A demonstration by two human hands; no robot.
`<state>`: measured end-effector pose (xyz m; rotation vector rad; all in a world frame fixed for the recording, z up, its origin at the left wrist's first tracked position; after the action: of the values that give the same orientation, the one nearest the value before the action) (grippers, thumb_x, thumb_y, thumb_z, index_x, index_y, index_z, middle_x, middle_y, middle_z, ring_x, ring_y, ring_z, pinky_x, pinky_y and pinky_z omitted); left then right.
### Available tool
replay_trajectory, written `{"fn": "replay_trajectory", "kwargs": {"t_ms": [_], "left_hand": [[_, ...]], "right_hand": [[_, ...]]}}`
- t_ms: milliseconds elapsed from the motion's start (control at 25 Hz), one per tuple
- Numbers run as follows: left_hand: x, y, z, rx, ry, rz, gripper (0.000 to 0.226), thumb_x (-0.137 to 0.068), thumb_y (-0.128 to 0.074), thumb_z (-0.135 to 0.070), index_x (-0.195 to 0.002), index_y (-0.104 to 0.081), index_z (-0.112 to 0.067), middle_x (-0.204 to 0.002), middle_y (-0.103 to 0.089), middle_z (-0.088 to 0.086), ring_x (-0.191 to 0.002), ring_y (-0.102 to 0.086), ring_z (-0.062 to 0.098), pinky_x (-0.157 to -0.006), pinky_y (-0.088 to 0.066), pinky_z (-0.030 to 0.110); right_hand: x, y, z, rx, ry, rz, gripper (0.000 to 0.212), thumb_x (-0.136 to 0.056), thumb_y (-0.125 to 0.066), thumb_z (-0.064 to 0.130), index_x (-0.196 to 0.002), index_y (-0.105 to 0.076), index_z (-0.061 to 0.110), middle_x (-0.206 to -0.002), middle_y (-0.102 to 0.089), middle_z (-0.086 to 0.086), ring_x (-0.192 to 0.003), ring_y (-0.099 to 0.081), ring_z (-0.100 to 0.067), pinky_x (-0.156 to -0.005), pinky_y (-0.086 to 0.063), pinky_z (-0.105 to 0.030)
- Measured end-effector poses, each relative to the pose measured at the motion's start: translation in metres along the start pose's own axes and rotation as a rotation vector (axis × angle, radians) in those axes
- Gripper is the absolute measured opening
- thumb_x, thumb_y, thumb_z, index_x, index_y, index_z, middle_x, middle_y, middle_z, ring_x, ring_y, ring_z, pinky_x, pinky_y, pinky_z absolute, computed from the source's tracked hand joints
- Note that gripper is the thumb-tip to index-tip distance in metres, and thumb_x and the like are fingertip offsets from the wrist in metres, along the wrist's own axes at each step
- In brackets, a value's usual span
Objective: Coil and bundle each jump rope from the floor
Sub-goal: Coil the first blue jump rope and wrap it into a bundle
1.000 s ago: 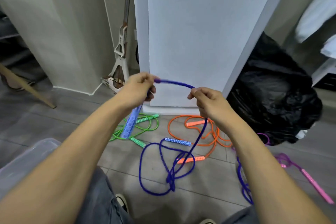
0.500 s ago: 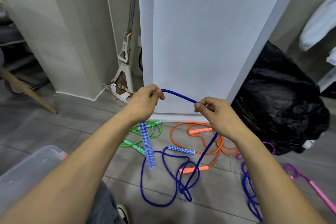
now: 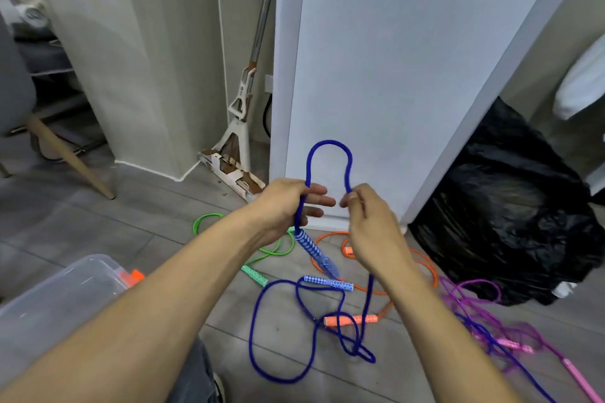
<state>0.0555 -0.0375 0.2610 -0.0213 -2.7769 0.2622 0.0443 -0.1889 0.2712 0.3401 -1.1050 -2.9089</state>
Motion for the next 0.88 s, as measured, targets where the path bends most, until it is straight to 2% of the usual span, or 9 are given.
{"fn": "replay_trajectory", "kwargs": {"t_ms": [120,200,280,360,440,560,680,800,880], "left_hand": [[0.003,-0.005,0.007,0.018,-0.028,0.039,0.028,-0.104,-0.039,-0.008,-0.116,-0.063,0.001,-0.108,-0.074,0.016,-0.093,-0.072,0.029,-0.082,-0.060,0.039],[0.003,-0.004,0.010,0.010,-0.041,0.040,0.027,-0.104,-0.042,-0.009,-0.115,-0.065,-0.001,-0.111,-0.073,0.018,-0.097,-0.072,0.029,-0.087,-0.060,0.041],[0.003,-0.003,0.011,-0.011,-0.041,0.042,0.026,-0.104,-0.045,-0.010,-0.113,-0.068,-0.002,-0.109,-0.073,0.018,-0.098,-0.073,0.027,-0.086,-0.060,0.042],[0.006,-0.007,0.011,-0.009,-0.033,0.052,0.024,-0.103,-0.048,-0.010,-0.110,-0.069,-0.001,-0.101,-0.075,0.017,-0.088,-0.074,0.022,-0.076,-0.062,0.038],[0.010,-0.009,0.012,0.027,-0.026,0.041,0.022,-0.102,-0.051,-0.012,-0.107,-0.070,-0.001,-0.094,-0.074,0.015,-0.081,-0.074,0.021,-0.068,-0.061,0.035],[0.012,-0.008,0.009,0.033,-0.087,-0.017,0.023,-0.103,-0.050,-0.014,-0.105,-0.068,0.000,-0.093,-0.074,0.016,-0.084,-0.073,0.024,-0.066,-0.062,0.034],[0.007,0.000,0.000,0.046,-0.187,-0.147,0.021,-0.106,-0.043,-0.012,-0.101,-0.061,-0.002,-0.092,-0.071,0.017,-0.080,-0.072,0.027,-0.065,-0.062,0.036],[-0.003,0.013,-0.006,0.353,-0.202,-0.220,0.020,-0.107,-0.034,-0.010,-0.100,-0.051,-0.001,-0.076,-0.062,0.011,-0.066,-0.071,0.026,-0.061,-0.061,0.037],[-0.013,0.025,-0.007,0.546,-0.156,-0.268,0.022,-0.106,-0.032,-0.009,-0.091,-0.048,-0.006,-0.061,-0.050,0.004,-0.045,-0.059,0.017,-0.049,-0.057,0.029]], "right_hand": [[0.007,-0.017,0.008,0.003,0.002,0.047,0.019,-0.102,-0.035,0.016,-0.105,-0.054,0.016,-0.094,-0.068,-0.008,-0.085,-0.062,-0.031,-0.071,-0.050,-0.041],[0.011,-0.020,0.008,-0.072,-0.006,0.016,0.016,-0.103,-0.038,0.019,-0.113,-0.051,0.020,-0.096,-0.071,-0.002,-0.085,-0.064,-0.024,-0.070,-0.051,-0.038],[0.012,-0.021,0.005,-0.164,-0.040,-0.029,0.007,-0.103,-0.043,0.022,-0.109,-0.047,0.022,-0.094,-0.073,0.004,-0.081,-0.066,-0.019,-0.068,-0.051,-0.035],[0.012,-0.021,0.002,-0.194,-0.060,-0.059,0.002,-0.101,-0.050,0.024,-0.100,-0.051,0.022,-0.089,-0.074,0.005,-0.078,-0.067,-0.014,-0.064,-0.051,-0.031],[0.013,-0.023,0.000,-0.245,-0.052,-0.081,0.006,-0.099,-0.056,0.021,-0.094,-0.057,0.024,-0.083,-0.073,0.005,-0.074,-0.069,-0.011,-0.062,-0.053,-0.028],[0.014,-0.023,0.003,-0.254,0.011,-0.071,0.009,-0.098,-0.059,0.020,-0.095,-0.064,0.027,-0.082,-0.073,0.006,-0.071,-0.068,-0.007,-0.060,-0.051,-0.023],[0.007,-0.025,0.007,-0.261,0.012,0.056,0.008,-0.100,-0.056,0.020,-0.100,-0.063,0.024,-0.078,-0.073,0.004,-0.053,-0.057,-0.001,-0.053,-0.038,-0.014],[0.004,-0.026,0.001,-0.279,-0.065,0.340,0.022,-0.103,-0.049,0.023,-0.092,-0.066,0.014,-0.057,-0.061,0.001,-0.041,-0.040,-0.011,-0.046,-0.034,-0.024],[0.010,-0.025,-0.004,-0.345,-0.121,0.549,0.030,-0.106,-0.044,0.022,-0.095,-0.067,0.006,-0.054,-0.049,-0.003,-0.041,-0.032,-0.014,-0.042,-0.027,-0.023]]}}
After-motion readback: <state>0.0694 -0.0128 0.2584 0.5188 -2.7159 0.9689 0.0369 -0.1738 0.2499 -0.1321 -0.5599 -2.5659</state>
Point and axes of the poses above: each hand's wrist, its own x-axis away from the middle knuckle, its own y-axis out of the back of the hand, z = x × y, the point moved 3 cm from there along -x, towards the middle knuckle
